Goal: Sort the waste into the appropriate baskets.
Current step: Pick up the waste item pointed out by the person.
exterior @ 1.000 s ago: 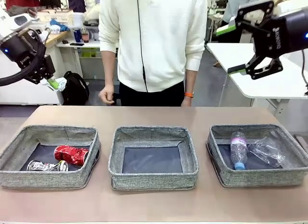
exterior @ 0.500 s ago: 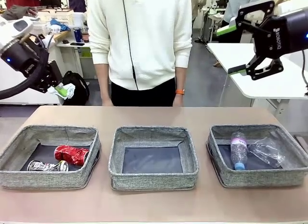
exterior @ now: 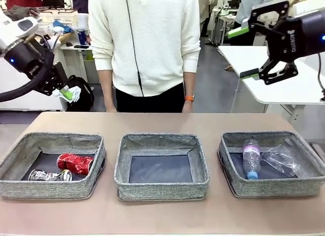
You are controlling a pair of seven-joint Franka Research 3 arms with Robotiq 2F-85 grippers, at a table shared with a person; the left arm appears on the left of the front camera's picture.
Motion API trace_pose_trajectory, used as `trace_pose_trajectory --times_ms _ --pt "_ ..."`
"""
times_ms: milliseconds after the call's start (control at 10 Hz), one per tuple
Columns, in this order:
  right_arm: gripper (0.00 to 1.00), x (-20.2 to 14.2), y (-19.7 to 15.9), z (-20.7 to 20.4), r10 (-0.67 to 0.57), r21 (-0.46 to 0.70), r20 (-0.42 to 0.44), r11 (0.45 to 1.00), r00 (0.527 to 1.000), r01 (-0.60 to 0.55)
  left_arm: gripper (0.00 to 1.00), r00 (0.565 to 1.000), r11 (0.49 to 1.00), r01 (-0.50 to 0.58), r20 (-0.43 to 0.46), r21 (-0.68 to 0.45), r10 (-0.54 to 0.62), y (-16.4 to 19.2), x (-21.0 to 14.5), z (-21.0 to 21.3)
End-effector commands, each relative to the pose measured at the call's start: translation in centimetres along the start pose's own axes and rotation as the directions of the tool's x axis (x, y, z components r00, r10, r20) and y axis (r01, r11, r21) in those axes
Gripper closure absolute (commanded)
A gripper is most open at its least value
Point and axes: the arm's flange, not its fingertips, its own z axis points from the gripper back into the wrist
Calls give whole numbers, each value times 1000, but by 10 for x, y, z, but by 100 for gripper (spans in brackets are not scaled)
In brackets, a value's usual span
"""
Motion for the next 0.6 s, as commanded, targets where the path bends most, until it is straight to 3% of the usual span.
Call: trace_pose_trajectory --times_ms 0,200,300,400,500 --pt "0 5 -14 36 -60 -30 155 997 986 66 91 999 999 37 8 35 -37 -78 -2 -10" --pt "0 7 -42 75 -75 9 149 997 986 75 91 998 998 58 -25 7 -58 -139 -1 -31" --pt "0 8 -57 95 -93 48 150 995 984 87 91 991 993 120 -57 13 -119 -176 -11 -46" --pt "0 9 -72 113 -138 111 176 987 975 120 91 987 985 159 -33 68 -157 -215 -27 -61" --pt "0 11 -81 118 -155 143 195 981 969 129 91 994 987 99 29 130 -103 -244 -39 -71"
